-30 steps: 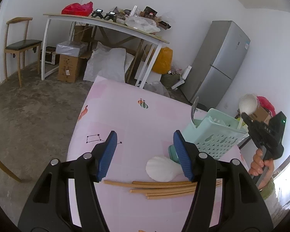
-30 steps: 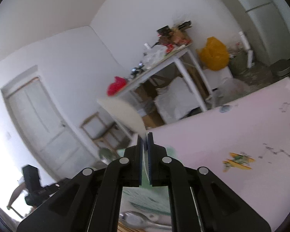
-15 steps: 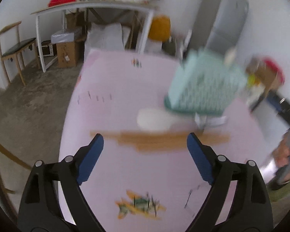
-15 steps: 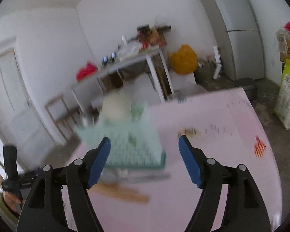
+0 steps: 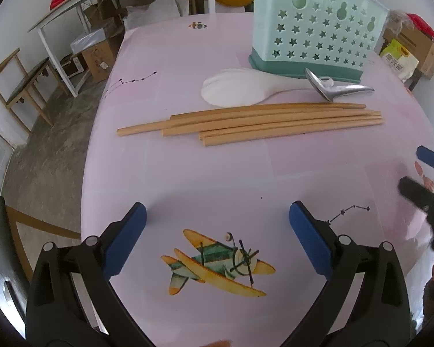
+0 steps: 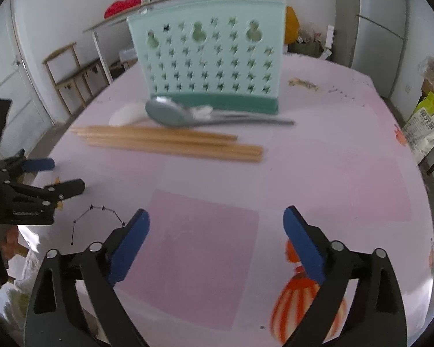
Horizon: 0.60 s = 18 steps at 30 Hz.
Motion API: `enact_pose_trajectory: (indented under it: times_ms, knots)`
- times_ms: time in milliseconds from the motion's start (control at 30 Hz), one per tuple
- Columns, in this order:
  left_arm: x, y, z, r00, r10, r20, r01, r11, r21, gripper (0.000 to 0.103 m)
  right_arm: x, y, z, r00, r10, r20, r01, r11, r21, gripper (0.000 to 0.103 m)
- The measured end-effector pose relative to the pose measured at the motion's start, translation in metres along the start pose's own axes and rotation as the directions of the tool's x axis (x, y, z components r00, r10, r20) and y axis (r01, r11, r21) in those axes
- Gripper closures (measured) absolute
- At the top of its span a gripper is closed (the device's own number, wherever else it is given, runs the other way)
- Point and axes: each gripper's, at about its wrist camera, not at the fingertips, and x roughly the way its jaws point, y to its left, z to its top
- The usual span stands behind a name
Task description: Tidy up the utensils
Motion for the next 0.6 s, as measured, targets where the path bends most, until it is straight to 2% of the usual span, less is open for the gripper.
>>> enact_pose_trajectory:
  times_ms: [167, 367, 600]
  knots:
    - [0.002, 0.002, 0.001, 1.000, -0.007, -0.005, 0.007, 1.000, -0.003, 0.007, 0.016, 0.010, -0.004, 0.998, -0.056, -0.039, 0.055, 0.998, -0.035, 0.007]
    - [0.001, 0.005, -0.002, 1.000, -0.028, 0.006, 0.028, 1.000, 0.008, 0.007, 0.016, 0.008, -0.004, 0.998, -0.050, -0.049, 0.048, 0.998, -0.030, 0.006]
    - [0.001, 0.003, 0.000, 0.999, -0.032, 0.001, 0.032, 0.999, 0.015, 0.007, 0.014, 0.002, -0.012, 0.999, -0.036, 0.022, 0.037, 0.999, -0.041, 0.006]
